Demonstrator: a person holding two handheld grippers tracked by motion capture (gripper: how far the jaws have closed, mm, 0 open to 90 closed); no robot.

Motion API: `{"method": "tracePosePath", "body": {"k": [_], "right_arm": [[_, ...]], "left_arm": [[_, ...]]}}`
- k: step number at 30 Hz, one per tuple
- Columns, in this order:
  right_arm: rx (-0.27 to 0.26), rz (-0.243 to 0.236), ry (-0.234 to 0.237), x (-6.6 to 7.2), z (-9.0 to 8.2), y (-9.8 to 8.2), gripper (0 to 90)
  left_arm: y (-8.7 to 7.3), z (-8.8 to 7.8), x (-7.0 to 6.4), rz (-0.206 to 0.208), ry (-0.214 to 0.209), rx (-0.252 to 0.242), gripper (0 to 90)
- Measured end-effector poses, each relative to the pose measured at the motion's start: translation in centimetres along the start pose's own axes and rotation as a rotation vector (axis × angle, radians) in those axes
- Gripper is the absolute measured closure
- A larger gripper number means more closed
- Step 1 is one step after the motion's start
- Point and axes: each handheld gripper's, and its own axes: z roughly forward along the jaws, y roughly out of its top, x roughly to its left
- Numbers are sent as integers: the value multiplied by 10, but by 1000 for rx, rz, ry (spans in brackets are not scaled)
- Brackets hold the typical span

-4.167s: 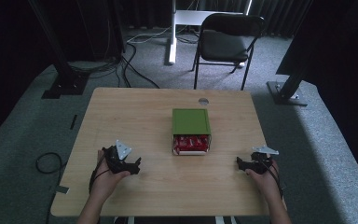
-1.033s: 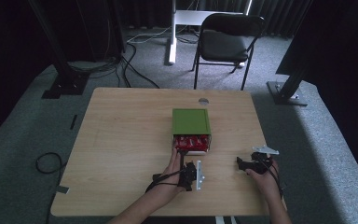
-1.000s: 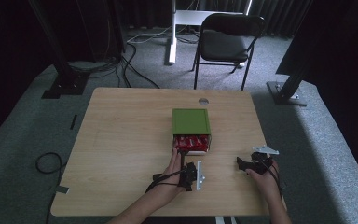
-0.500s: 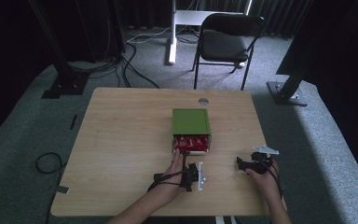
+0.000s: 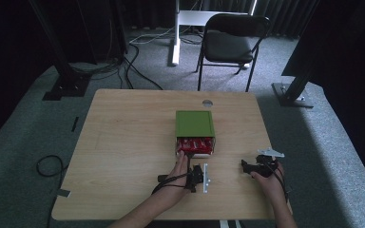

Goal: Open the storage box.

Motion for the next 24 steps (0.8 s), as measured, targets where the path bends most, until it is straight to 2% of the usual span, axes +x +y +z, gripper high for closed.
{"method": "tracePosePath", "body": {"k": [4,8,14,15,17,19,21,24], "right_arm": [[0,0,0,0,0,0,99],[0,0,0,0,0,0,99],[0,0,0,0,0,0,100],[0,0,0,0,0,0,99],[0,0,0,0,0,0,99],[0,0,0,0,0,0,100],[0,0,0,0,0,0,100],[0,0,0,0,0,0,99]], "left_arm": [[-3,4,2,6,-9,33,75],[-3,8,1,33,-12,54,75],[-3,11,1,61,0,56,79],[-3,12,1,80,12,56,101],[-3,14,1,76,26,55,138],[-4,15,1,91,50,49,170],[-4,16,-1,124,80,50,208],[-6,19,-3,150,119,49,314]]}}
